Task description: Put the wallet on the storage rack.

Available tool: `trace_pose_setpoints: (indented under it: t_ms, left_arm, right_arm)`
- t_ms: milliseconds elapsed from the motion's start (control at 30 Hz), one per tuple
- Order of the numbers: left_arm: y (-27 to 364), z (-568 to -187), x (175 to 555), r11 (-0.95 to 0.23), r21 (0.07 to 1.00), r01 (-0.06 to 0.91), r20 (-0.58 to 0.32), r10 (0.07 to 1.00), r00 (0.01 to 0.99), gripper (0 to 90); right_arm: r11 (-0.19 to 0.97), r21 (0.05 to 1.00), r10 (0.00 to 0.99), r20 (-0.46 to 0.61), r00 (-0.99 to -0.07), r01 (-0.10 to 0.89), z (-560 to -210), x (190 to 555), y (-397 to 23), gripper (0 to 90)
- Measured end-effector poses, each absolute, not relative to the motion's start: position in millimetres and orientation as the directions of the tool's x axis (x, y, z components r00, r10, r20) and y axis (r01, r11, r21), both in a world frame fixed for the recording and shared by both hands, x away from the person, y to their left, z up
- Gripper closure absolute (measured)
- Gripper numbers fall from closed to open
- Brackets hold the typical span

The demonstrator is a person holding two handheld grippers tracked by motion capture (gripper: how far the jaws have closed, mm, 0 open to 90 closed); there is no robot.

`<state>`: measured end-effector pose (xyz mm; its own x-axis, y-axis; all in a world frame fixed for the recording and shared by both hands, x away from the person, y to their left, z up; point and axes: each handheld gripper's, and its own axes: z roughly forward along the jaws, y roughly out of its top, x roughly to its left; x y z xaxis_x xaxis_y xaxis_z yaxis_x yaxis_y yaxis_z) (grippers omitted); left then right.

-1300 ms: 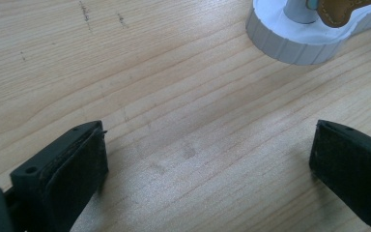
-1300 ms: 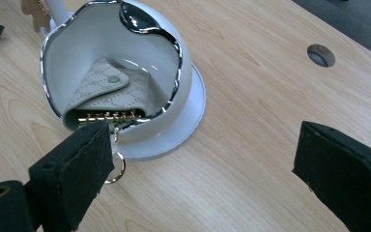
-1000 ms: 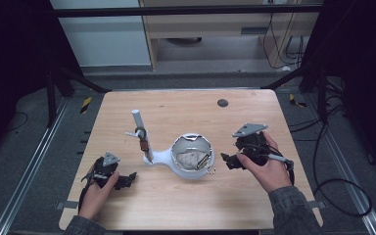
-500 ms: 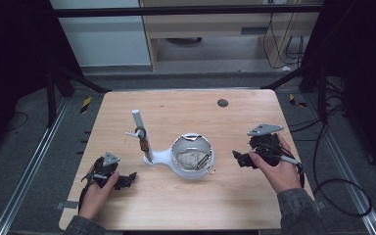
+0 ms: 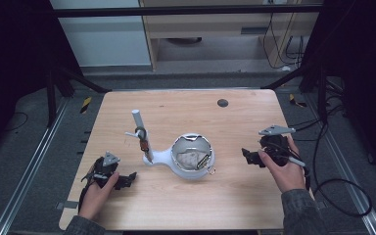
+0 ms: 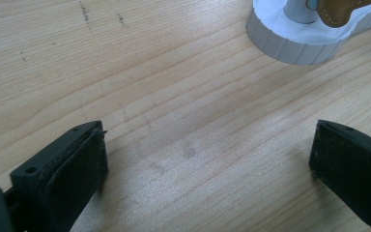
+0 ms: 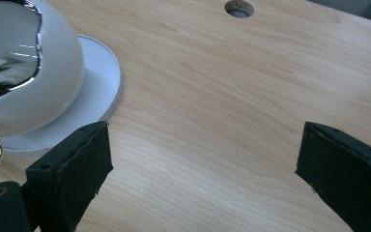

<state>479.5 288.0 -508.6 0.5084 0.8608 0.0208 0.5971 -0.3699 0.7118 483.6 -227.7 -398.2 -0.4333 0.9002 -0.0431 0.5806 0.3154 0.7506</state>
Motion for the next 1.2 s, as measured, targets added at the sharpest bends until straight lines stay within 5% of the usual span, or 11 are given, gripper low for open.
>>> trace_pose_setpoints:
  t_ms: [1200]
  left_arm:
    - [288,-509,482,-0.371,0.712,0.596,0.022,0.860,0.509,0.0]
  right_arm:
    - [0.181,0.717,0.946,0.059,-0.317,0.673,-473,557,-259,6.0]
